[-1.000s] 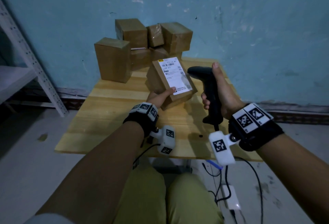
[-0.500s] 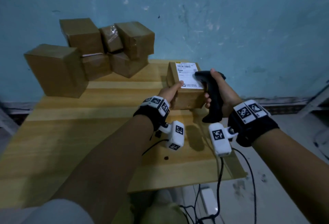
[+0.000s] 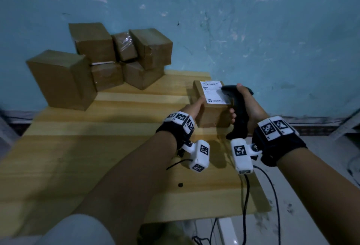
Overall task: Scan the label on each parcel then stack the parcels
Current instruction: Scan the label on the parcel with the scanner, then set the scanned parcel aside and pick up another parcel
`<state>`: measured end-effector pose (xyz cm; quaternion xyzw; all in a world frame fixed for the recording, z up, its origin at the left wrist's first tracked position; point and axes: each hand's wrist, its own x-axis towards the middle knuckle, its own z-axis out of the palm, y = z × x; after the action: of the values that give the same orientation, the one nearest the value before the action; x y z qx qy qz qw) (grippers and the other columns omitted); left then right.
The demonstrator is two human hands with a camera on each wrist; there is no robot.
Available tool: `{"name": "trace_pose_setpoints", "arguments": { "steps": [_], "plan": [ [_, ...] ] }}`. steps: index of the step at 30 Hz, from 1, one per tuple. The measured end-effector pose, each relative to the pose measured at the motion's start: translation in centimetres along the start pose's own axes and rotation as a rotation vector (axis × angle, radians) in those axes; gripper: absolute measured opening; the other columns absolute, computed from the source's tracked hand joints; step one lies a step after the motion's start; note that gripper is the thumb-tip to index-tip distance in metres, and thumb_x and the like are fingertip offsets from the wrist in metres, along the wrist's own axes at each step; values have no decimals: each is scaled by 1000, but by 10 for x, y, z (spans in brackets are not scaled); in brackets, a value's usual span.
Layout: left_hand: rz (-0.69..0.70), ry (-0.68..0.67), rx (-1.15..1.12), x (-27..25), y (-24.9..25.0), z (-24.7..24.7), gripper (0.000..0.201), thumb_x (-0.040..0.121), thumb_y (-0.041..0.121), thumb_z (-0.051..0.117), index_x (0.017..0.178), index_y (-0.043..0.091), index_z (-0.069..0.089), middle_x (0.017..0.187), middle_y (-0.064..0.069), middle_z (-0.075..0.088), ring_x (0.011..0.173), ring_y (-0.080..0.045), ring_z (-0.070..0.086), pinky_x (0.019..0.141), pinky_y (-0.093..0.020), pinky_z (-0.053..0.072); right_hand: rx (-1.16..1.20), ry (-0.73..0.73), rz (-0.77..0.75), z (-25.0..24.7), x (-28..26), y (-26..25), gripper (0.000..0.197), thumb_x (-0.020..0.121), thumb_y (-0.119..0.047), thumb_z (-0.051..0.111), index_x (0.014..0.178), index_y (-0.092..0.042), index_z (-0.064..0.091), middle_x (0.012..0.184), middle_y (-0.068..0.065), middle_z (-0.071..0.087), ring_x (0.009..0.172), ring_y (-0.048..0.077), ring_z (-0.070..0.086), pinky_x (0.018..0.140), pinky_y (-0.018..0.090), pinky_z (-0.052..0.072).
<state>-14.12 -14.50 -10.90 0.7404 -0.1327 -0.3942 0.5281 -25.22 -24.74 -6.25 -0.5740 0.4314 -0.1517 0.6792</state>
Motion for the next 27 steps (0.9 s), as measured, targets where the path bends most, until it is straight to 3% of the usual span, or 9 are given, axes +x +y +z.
{"name": "trace_pose_setpoints", "arguments": {
  "steps": [5,8,9,11,13,18,22,24,27],
  "plan": [
    [-23,88,-62,-15,-18,-47,51,93,45,47,128,8,46,105,-11,50,107,-31,53,90,-34,47,-37,-23,-106,22,-26,-18,41,81,-51,61,78,-11,57,45,2,47,31,12,42,37,16,38],
    [-49,110,-95,-32,-37,-79,51,96,24,48,137,-5,39,127,-32,49,123,-43,48,101,-45,43,-90,-137,-122,54,-45,-24,25,86,-33,61,77,-12,52,43,1,46,30,11,41,36,16,37],
    [-40,100,-120,-42,-44,-94,49,96,18,46,136,-10,38,125,-40,47,116,-44,54,98,-45,46,-123,-183,-115,70,-50,-22,22,88,-27,60,75,-12,52,43,1,46,29,10,40,36,15,36],
    [-12,96,-149,-55,-53,-111,29,96,9,43,109,-16,52,79,-33,51,57,-27,66,53,-25,56,-196,-243,-72,91,-51,-11,23,90,-17,54,69,-11,49,40,0,45,28,9,39,34,14,35],
    [-21,160,-238,-63,-64,-134,28,96,3,37,69,3,43,61,-8,31,32,-12,36,32,-11,29,-257,-299,-16,115,-53,5,25,92,-11,49,67,-9,46,35,-2,44,27,8,39,34,14,36],
    [-26,249,-306,-92,-84,-180,26,97,3,41,72,6,46,69,-10,46,61,-20,47,58,-25,44,-341,-327,56,147,-50,35,25,89,-6,53,65,-5,50,43,5,48,34,15,45,42,25,44],
    [61,332,-404,-98,-90,-207,28,99,4,31,75,4,47,69,-9,40,58,-19,40,54,-25,38,-429,-336,63,155,-40,45,13,86,-9,58,76,-2,57,61,7,52,43,16,50,49,26,42],
    [138,521,-330,-92,-89,-218,14,93,-2,45,102,-6,54,76,-11,50,62,-20,47,49,-20,44,-425,-346,78,156,-34,46,14,88,-10,56,76,-2,58,58,6,51,36,13,50,43,23,43],
    [247,874,-190,-81,-87,-233,56,79,2,67,128,0,41,125,-21,46,105,-31,51,81,-28,45,-374,-406,131,156,-21,51,27,94,-10,45,68,-7,50,42,1,47,28,10,45,35,13,38]
  ]
}}
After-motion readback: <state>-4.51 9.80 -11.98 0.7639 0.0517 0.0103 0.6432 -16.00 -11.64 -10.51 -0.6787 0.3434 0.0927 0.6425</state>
